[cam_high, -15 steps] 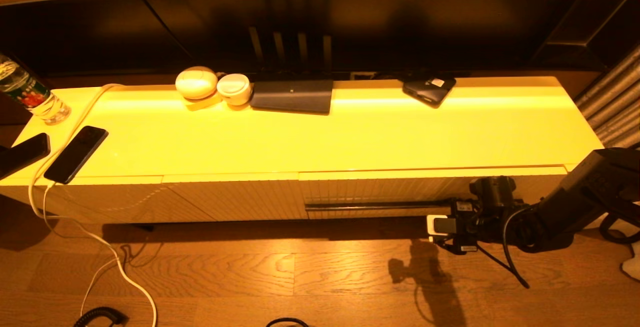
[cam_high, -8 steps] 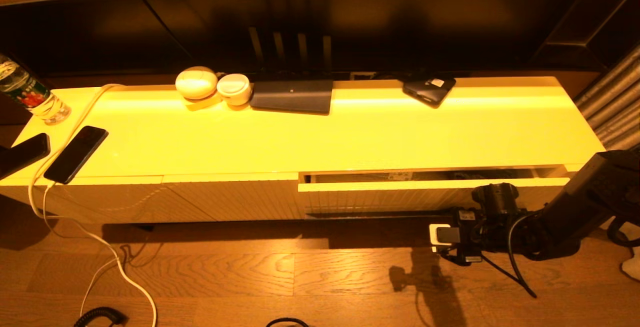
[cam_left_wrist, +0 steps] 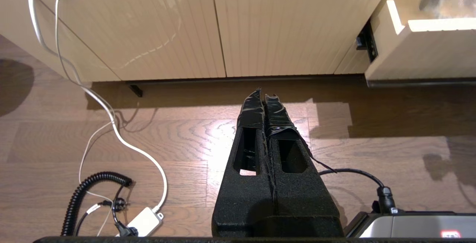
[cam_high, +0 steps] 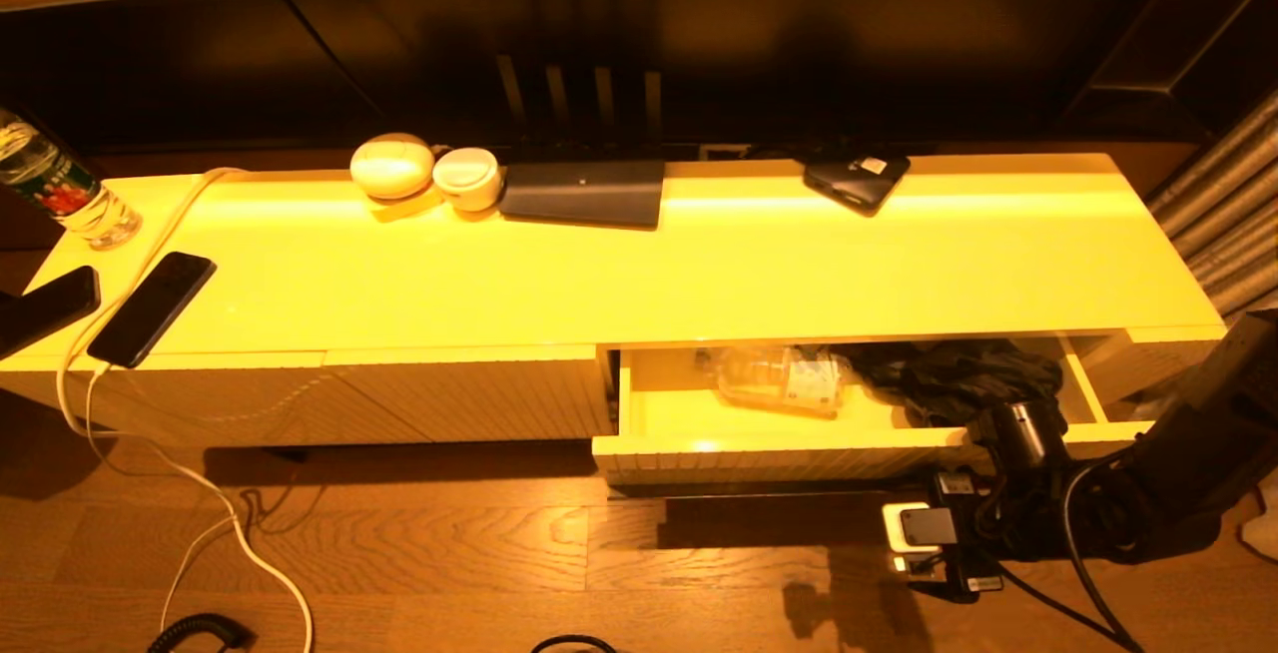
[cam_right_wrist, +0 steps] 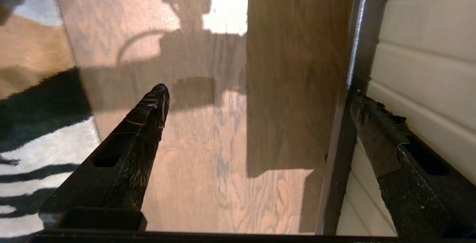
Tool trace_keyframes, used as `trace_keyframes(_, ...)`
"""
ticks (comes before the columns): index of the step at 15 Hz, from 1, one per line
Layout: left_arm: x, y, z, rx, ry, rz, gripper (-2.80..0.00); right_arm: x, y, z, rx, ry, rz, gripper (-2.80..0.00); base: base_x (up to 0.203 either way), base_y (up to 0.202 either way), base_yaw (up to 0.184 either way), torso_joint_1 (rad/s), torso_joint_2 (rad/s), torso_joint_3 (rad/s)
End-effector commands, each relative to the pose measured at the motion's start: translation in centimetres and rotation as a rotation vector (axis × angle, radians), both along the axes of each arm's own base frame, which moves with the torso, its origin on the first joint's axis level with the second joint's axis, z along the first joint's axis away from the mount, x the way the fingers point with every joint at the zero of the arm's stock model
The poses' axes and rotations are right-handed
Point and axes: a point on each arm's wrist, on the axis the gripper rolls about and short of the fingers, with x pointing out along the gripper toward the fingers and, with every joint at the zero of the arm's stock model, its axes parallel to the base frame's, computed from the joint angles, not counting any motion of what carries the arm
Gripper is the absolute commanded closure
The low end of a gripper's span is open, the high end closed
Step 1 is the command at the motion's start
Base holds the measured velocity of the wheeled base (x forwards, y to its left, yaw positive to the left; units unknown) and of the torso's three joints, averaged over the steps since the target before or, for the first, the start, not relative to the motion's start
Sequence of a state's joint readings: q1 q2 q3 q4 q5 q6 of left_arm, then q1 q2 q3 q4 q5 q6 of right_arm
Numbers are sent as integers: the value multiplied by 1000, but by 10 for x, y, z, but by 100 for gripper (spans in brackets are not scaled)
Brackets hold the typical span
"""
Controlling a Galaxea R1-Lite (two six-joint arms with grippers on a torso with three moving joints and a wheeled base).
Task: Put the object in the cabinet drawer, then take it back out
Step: Open the drawer
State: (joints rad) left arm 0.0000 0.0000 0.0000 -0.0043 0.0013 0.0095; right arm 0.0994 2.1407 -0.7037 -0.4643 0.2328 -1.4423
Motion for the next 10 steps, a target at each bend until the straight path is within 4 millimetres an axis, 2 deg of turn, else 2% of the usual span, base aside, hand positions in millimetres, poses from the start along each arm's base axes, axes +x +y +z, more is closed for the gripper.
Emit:
trace_keyframes(1,0,0,0,0,1,0,0,-14,0,21,7,-52,10,-280,0,0,0,0,0,0)
trace_keyframes(6,0,0,0,0,1,0,0,-47,-4,90,59,-222,-34,-280,0,0,0,0,0,0)
trace_keyframes(8,0,0,0,0,1,0,0,-74,-11,118,75,-267,-67,-280,0,0,0,0,0,0)
trace_keyframes(10,0,0,0,0,1,0,0,-104,-24,137,85,-259,-136,-280,0,0,0,0,0,0)
